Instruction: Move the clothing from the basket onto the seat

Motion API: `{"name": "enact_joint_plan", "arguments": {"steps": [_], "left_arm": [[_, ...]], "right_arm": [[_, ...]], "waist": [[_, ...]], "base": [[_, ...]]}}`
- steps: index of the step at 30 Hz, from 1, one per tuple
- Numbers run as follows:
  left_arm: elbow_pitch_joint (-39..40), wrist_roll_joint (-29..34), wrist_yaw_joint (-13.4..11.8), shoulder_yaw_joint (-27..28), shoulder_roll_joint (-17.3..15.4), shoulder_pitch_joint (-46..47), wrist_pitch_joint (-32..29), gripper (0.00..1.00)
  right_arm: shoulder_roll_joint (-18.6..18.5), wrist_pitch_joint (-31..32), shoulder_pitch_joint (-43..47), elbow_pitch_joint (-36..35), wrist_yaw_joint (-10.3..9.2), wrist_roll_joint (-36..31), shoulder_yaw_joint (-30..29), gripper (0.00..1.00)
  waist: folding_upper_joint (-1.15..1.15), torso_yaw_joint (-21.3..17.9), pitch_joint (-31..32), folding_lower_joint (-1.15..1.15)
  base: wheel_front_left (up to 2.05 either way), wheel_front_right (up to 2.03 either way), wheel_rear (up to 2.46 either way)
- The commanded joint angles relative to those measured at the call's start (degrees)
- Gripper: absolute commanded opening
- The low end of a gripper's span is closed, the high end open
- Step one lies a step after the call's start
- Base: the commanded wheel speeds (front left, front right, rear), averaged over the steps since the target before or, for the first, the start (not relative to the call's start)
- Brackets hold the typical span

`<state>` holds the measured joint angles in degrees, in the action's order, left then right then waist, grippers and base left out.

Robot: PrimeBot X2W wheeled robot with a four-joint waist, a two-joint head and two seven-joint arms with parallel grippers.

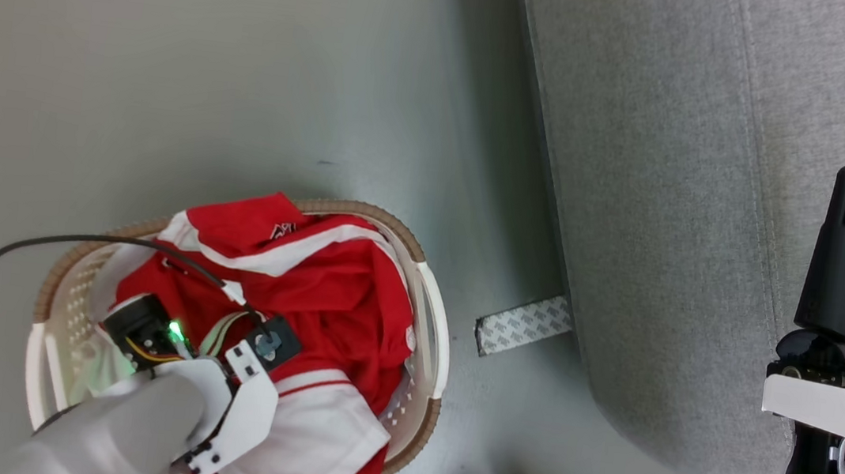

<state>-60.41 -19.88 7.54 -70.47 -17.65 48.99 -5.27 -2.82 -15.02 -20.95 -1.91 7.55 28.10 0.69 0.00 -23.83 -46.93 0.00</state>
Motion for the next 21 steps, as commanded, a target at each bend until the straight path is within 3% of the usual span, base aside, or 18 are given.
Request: {"name": "enact_joint_plan", "arguments": {"steps": [1,9,21], "left_arm": [[-0.79,-1.61,-0.09,-0.02,0.68,-0.32,1.32,0.0],[-1.6,-5.27,-0.09,-0.15,3.46,-2.37,7.11,0.0],[2.18,-15.63,-0.09,1.63,7.26,-8.77,17.33,0.0]], "right_arm": [[-0.01,-0.11,-0.78,0.39,-0.12,-0.83,-0.33,1.0],[-0.02,-0.11,0.41,1.33,-0.12,-3.06,-1.04,1.0],[-0.07,-0.1,3.43,4.28,-0.12,-8.87,-2.01,1.0]], "waist": [[0.0,0.58,1.72,0.0],[0.0,3.11,8.9,0.0],[0.0,11.55,24.25,0.0]], "base": [[0.0,0.0,0.0],[0.0,0.0,0.0],[0.0,0.0,0.0]]}}
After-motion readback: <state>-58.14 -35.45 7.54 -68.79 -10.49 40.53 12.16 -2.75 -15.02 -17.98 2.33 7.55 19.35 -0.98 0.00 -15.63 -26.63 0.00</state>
